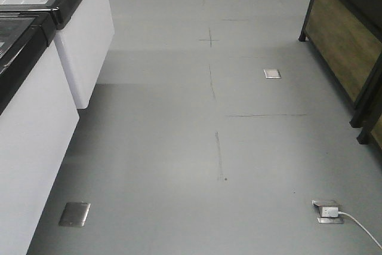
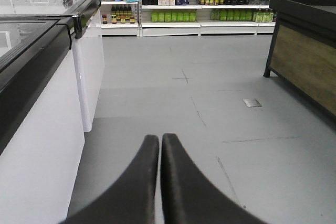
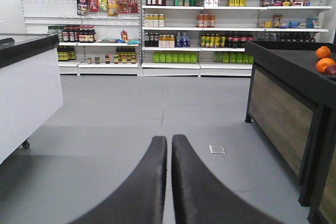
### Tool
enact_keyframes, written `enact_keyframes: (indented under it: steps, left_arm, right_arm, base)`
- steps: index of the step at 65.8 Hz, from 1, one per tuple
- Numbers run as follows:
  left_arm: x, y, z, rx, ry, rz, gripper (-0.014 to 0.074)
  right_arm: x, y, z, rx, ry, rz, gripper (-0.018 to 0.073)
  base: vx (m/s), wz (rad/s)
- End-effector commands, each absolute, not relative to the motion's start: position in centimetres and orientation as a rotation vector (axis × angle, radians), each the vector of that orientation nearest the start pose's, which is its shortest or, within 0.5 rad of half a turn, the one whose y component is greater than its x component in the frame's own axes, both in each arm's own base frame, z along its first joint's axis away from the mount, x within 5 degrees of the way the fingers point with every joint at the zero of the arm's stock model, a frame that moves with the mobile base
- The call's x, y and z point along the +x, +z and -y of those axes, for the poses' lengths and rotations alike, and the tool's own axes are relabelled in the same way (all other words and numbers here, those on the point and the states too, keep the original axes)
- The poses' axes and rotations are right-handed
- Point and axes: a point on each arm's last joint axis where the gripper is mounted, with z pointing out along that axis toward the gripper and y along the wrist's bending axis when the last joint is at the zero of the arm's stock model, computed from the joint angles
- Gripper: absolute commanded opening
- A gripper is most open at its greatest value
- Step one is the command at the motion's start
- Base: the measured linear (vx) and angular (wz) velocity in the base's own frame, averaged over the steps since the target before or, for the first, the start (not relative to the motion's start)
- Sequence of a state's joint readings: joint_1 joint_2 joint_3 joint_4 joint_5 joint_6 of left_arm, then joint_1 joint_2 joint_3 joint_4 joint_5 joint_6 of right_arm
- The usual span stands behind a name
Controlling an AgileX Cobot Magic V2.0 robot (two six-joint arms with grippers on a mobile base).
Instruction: Left arm holds basket, right arm returns cookies
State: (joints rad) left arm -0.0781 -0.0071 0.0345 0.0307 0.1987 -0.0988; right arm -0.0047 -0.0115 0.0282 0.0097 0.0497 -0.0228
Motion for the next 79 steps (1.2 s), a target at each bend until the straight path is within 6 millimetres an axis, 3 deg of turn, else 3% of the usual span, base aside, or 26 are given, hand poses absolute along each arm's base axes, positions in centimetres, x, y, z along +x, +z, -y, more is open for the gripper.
enact_keyframes:
  steps: [1, 79]
  left_arm:
    - [5.42, 20.36, 0.38, -0.003, -0.117, -1.588, -0.0007]
    - [5.42, 20.42, 0.38, -0.003, -0.118, -1.582, -0.0008]
  right_arm:
    - [5.61, 20.18, 0.05, -0.009, -0.025, -1.475, -0.0011]
    - [5.61, 20.18, 0.05, -0.009, -0.025, -1.475, -0.0011]
  base:
    - [0.0, 0.0]
    - [0.0, 0.0]
